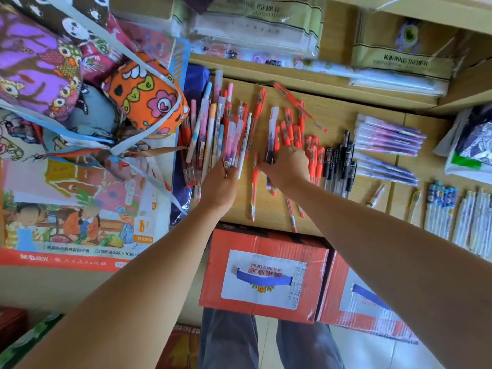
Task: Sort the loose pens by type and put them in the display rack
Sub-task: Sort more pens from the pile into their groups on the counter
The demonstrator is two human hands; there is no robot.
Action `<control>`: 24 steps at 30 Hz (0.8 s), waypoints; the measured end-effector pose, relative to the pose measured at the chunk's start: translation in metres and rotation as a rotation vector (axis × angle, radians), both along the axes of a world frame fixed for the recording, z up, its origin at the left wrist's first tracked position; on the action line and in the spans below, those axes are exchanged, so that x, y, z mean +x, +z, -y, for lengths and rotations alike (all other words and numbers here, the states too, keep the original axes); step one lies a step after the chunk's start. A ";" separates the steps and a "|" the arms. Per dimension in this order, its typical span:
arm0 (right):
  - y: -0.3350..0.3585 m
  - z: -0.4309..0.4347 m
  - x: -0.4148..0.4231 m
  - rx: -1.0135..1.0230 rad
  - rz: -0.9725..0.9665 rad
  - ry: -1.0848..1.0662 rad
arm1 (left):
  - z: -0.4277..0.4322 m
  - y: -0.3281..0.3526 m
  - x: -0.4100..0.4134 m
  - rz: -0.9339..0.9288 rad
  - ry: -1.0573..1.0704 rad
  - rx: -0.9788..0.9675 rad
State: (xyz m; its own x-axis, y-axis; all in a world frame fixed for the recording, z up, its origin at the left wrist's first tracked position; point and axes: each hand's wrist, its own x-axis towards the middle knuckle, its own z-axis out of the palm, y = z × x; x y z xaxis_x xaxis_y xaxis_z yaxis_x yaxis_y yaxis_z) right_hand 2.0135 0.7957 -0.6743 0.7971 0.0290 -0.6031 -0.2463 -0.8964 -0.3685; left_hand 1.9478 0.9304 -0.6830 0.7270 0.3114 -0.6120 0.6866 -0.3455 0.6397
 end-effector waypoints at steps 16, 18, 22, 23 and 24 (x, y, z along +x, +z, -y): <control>0.058 0.085 -0.014 0.494 -0.440 -0.053 | 0.080 0.041 0.026 -0.038 0.274 -0.323; 0.056 0.111 -0.013 0.413 -0.346 -0.028 | 0.095 0.043 0.027 -0.067 0.253 -0.250; 0.053 0.171 -0.009 0.230 -0.152 0.045 | 0.121 0.049 0.026 -0.076 0.252 -0.411; 0.053 0.185 -0.006 0.174 -0.092 0.069 | 0.128 0.050 0.026 -0.074 0.249 -0.471; 0.051 0.200 -0.003 0.115 -0.041 0.079 | 0.135 0.052 0.027 -0.074 0.244 -0.500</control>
